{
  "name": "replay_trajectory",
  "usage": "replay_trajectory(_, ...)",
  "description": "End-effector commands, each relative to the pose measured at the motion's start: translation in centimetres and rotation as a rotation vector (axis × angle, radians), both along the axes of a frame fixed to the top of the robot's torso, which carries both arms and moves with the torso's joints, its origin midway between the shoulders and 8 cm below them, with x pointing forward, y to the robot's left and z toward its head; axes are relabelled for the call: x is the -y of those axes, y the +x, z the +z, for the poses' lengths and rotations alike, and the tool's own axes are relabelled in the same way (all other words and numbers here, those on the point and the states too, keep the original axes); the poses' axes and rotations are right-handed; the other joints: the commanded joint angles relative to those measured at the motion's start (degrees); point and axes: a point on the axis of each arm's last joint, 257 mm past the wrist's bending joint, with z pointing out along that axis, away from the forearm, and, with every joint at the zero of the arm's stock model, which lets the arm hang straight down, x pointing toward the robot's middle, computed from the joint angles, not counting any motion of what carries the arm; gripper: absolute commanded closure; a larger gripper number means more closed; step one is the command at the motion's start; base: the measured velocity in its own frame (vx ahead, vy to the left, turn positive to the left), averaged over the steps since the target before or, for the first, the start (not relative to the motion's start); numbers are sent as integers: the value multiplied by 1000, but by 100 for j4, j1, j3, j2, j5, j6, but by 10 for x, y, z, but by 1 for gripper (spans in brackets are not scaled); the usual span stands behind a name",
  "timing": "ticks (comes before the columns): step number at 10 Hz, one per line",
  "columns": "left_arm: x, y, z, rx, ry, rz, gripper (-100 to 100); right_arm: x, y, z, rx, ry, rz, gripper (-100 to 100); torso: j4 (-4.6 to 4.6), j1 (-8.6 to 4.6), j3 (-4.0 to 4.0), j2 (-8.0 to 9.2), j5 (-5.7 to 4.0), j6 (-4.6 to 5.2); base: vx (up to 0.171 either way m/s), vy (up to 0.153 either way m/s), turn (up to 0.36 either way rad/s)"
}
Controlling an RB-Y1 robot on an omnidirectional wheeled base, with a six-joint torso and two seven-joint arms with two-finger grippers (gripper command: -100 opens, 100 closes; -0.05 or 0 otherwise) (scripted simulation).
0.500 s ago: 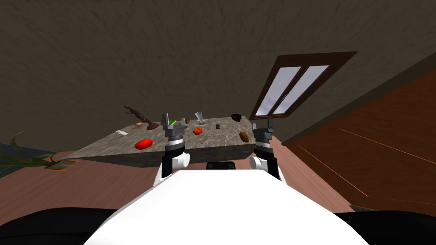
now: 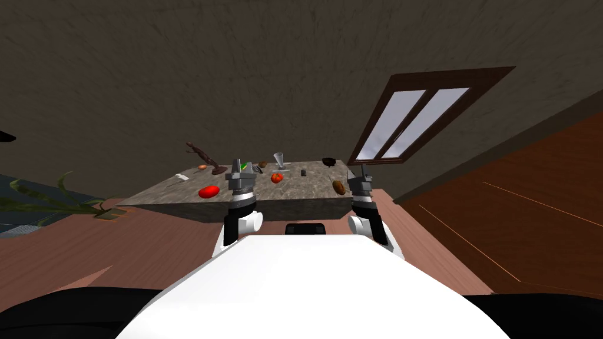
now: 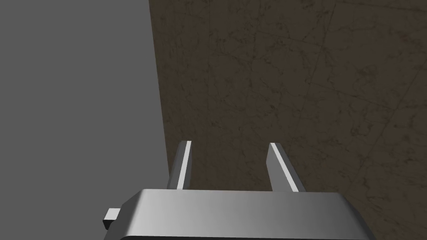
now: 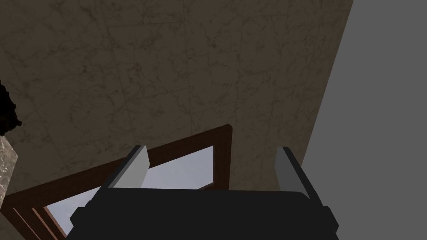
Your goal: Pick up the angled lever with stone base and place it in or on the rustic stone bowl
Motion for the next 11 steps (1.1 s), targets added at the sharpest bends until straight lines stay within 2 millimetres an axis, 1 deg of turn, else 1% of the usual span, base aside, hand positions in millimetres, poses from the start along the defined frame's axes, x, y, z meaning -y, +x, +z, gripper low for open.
replay_trajectory(1, 0, 0, 0, 0, 0, 0, 0, -6, 7, -6, -9, -68, 23, -100, 0, 0, 0, 0, 0, 0, -73, -14, 180)
replay_trajectory(2, 0, 0, 0, 0, 0, 0, 0, -6, 8, -6, -10, -74, 26, -100, 0, -3, 1, 2, 0, -1, -49, -13, 76)
replay_trajectory(4, 0, 0, 0, 0, 0, 0, 0, -14, 19, -14, -18, -177, 54, -100, -2, 1, -4, -8, 0, 0, -54, -2, 191)
replay_trajectory(5, 0, 0, 0, 0, 0, 0, 0, -14, 20, -14, -20, -188, 58, -100, -1, 0, -2, -4, 0, -1, -51, -9, 90)
replay_trajectory(6, 0, 0, 0, 0, 0, 0, 0, -18, 26, -19, -22, -251, 73, -100, -1, -2, -3, -6, 0, 3, -52, -5, 173)
replay_trajectory(7, 0, 0, 0, 0, 0, 0, 0, -23, 31, -19, -12, -312, 86, -100, -1, -2, -4, -6, 0, -1, -76, -1, 270)
replay_trajectory(8, 0, 0, 0, 0, 0, 0, 0, -21, 33, -23, -23, -322, 89, -100, 0, 0, -1, -1, 0, -1, -58, -8, 99)
replay_trajectory(9, 0, 0, 0, 0, 0, 0, 0, -25, 40, -27, -20, -394, 101, -100, -1, -2, -2, -4, 0, 3, -54, -13, 209)
replay_trajectory(10, 0, 0, 0, 0, 0, 0, 0, -30, 45, -26, -3, -459, 113, -100, -1, -5, -3, -6, -1, -1, -75, -23, 345)
replay_trajectory(11, 0, 0, 0, 0, 0, 0, 0, -28, 47, -32, -16, -478, 116, -100, 0, -8, -2, -3, -1, -2, -63, -16, 97)
